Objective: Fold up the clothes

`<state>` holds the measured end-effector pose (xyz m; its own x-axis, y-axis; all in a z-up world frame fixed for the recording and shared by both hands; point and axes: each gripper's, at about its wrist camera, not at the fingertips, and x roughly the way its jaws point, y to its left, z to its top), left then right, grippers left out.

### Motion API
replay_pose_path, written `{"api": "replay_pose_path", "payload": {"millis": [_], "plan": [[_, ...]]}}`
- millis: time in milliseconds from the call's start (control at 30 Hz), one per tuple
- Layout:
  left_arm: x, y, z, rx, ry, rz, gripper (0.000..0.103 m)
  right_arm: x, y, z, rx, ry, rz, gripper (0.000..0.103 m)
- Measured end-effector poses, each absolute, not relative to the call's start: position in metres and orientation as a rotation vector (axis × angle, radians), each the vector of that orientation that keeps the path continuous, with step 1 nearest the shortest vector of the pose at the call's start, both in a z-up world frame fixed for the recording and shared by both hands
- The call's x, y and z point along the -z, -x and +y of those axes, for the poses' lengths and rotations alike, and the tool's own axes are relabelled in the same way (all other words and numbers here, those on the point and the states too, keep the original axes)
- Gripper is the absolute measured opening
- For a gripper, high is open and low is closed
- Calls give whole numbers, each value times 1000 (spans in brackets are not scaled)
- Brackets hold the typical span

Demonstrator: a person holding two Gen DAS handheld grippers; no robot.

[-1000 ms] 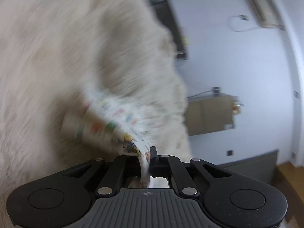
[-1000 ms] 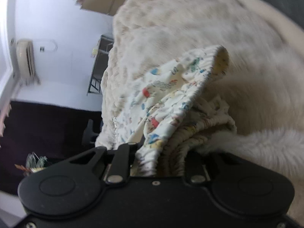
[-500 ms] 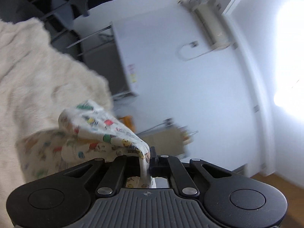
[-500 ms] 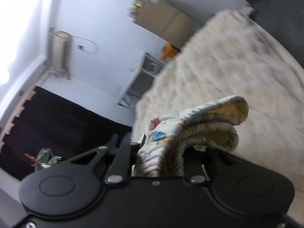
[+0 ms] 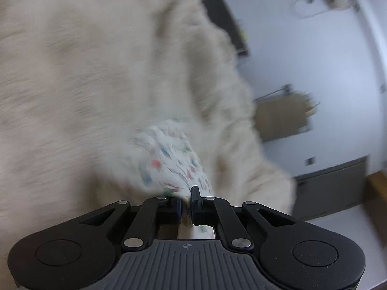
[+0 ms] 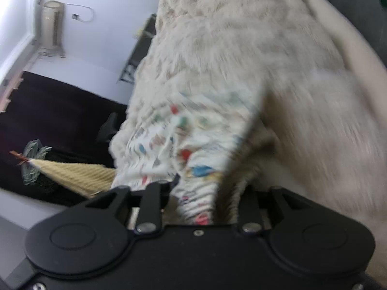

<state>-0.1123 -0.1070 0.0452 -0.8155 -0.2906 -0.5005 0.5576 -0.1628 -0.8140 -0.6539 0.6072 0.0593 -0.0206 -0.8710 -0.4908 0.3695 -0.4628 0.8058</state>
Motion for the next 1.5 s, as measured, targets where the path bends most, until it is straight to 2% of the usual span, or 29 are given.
{"api": "replay_pose_path", "payload": {"millis": [33,67,133,267,333,400,567,633,700,800,867,967,1133,1367,1433,1500], "plan": [[-52,109,-103,2036,-323,1488,14,-69,647,616,1714,-1263,-538,55],[-58,109,-102,2046,-322,1452,30,-84,639,624,1790,-1225,-467,63],[-96,120,-96,2085,-342,1279,46,-113,629,631,1902,-1149,-337,63],[-168,175,-70,2200,-406,1001,55,-181,603,621,2042,-966,-65,77],[-206,204,-48,2318,-410,922,63,-219,586,600,2053,-868,71,78],[-242,236,-27,2430,-403,870,66,-243,573,568,2025,-804,173,80],[-292,322,33,2634,-402,727,78,-278,539,461,1920,-694,402,86],[-292,349,58,2667,-442,611,80,-283,523,433,1893,-669,440,89],[-276,361,82,2694,-484,607,82,-277,507,411,1893,-647,422,89],[-245,361,117,2756,-525,628,83,-247,486,414,1918,-652,250,90],[-232,355,144,2787,-515,591,88,-215,460,436,1932,-653,104,90],[-209,346,185,2820,-504,613,90,-177,419,468,1888,-684,9,90],[-178,332,233,2787,-546,613,90,-156,400,497,1859,-835,-52,90],[-175,313,250,2935,-673,594,88,-178,422,512,1979,-750,46,90],[-173,313,262,2975,-748,519,80,-179,435,513,2019,-736,100,90],[-170,315,282,3006,-844,387,77,-175,450,518,2045,-751,118,90]]}}
